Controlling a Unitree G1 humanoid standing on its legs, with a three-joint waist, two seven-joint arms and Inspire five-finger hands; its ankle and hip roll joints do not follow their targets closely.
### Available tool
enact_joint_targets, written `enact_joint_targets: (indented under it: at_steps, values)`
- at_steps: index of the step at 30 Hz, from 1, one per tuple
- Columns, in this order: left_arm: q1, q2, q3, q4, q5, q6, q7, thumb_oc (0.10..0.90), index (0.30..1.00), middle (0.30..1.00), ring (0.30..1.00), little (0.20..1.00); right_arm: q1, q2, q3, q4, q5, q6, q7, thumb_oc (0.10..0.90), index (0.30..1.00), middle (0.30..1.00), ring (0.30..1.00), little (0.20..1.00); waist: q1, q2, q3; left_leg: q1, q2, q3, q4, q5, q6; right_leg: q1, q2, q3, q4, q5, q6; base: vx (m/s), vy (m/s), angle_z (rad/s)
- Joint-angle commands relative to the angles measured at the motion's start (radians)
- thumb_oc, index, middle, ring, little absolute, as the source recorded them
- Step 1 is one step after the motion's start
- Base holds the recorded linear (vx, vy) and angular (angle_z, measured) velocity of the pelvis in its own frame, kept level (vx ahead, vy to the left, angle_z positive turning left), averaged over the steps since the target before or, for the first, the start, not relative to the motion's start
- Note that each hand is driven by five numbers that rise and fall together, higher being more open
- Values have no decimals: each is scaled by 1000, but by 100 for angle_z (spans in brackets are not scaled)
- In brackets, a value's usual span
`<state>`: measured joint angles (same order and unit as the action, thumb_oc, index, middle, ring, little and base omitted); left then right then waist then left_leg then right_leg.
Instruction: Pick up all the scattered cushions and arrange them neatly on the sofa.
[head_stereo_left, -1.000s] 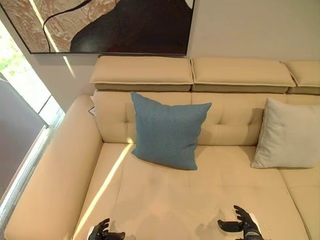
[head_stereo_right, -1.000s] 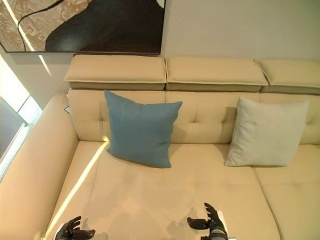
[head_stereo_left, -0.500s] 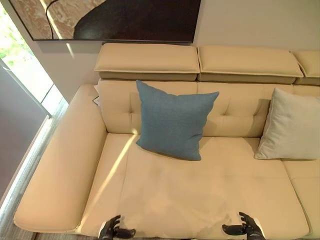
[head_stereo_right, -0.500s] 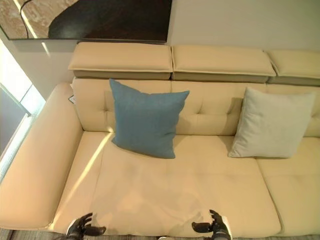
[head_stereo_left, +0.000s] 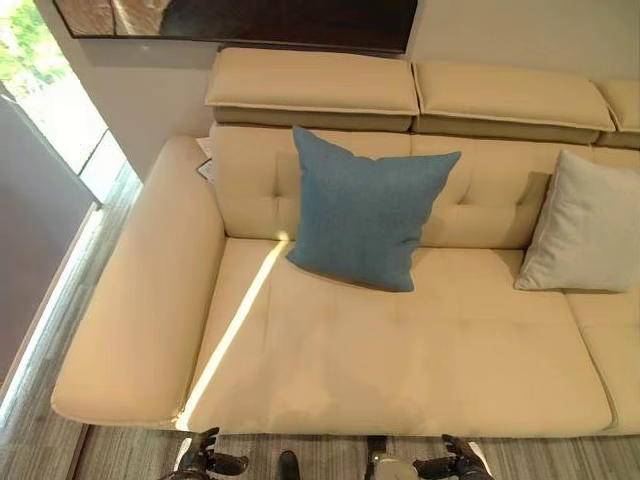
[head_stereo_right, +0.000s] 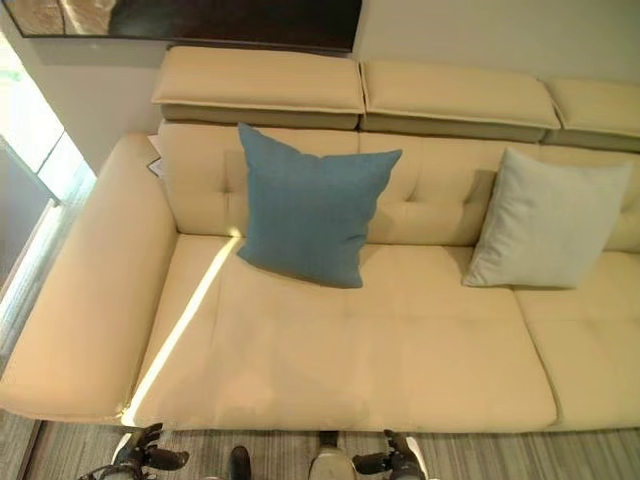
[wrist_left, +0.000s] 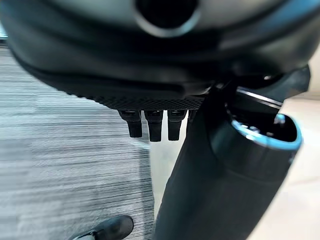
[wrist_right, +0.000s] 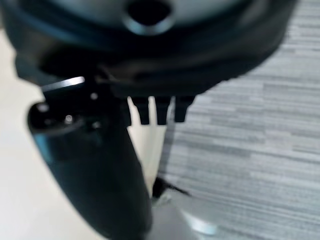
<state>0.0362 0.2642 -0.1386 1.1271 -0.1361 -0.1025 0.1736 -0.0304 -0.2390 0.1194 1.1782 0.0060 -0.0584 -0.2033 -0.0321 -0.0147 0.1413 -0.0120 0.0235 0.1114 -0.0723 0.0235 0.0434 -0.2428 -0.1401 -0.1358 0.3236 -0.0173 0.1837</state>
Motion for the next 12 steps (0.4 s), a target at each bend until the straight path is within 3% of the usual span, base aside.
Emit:
enact_joint_targets:
  at_steps: [1,5,12]
  values:
    - [-9,-7,35,12,3,-15,28,800,900,900,900,900,-26,-45,-7,-6,10,-17,-42,800,900,900,900,900,26,-51,-76,-58,-48,-47,2,-37,-46,149,15,-27,-206,17,-19,-71,-69,-4]
    - [3,-30,35,46,-5,-4,22,800,900,900,900,900,-36,-54,-4,5,12,-13,-45,800,900,900,900,900,18,-52,-104,-45,-43,-37,-2,-39,-52,173,36,-3,-291,33,-25,-18,-61,-5]
    - [-8,-37,21,46,3,3,13,800,900,900,900,900,-37,-50,15,35,3,-4,-36,800,900,900,900,900,2,-51,-115,-14,-34,-32,-8,-38,-58,206,44,1,-333,32,-33,-3,-43,-4]
